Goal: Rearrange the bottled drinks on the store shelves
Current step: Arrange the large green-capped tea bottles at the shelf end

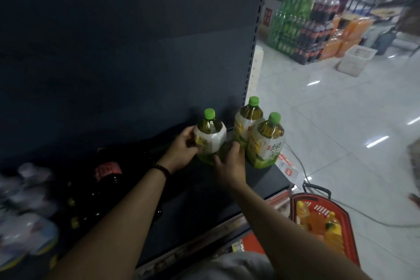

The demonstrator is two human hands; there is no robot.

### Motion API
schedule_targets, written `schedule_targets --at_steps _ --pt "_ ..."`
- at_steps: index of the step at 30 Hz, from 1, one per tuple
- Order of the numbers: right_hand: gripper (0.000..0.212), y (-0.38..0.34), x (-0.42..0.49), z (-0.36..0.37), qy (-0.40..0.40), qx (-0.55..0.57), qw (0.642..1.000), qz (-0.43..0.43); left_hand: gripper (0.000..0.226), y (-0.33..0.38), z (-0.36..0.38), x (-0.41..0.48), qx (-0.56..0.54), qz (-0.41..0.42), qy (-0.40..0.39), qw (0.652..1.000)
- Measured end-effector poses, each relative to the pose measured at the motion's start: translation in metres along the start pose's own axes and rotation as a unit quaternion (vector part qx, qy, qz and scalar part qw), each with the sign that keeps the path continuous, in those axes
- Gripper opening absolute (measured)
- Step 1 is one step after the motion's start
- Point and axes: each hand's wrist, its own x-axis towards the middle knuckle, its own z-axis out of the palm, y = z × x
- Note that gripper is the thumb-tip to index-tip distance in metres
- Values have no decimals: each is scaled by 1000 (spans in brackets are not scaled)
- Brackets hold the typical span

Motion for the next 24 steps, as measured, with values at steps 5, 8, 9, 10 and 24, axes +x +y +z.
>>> schedule_targets --at_steps 5,8,9,10,24 --pt "36 -2 -14 -2 30 102 993 43 97 -13 11 -7 12 16 1 1000" --pt "43 2 -18 -10 17 121 991 59 98 -11 22 -1 -17 28 -4 999" --pt "44 4 -20 -13 0 131 990 61 95 -10 26 0 -18 28 2 999" --pt "46 6 -20 -14 -16 139 988 64 92 -9 30 1 -18 31 17 999" --pt "53 20 -7 -29 -62 209 975 29 102 7 78 9 -46 46 92 994"
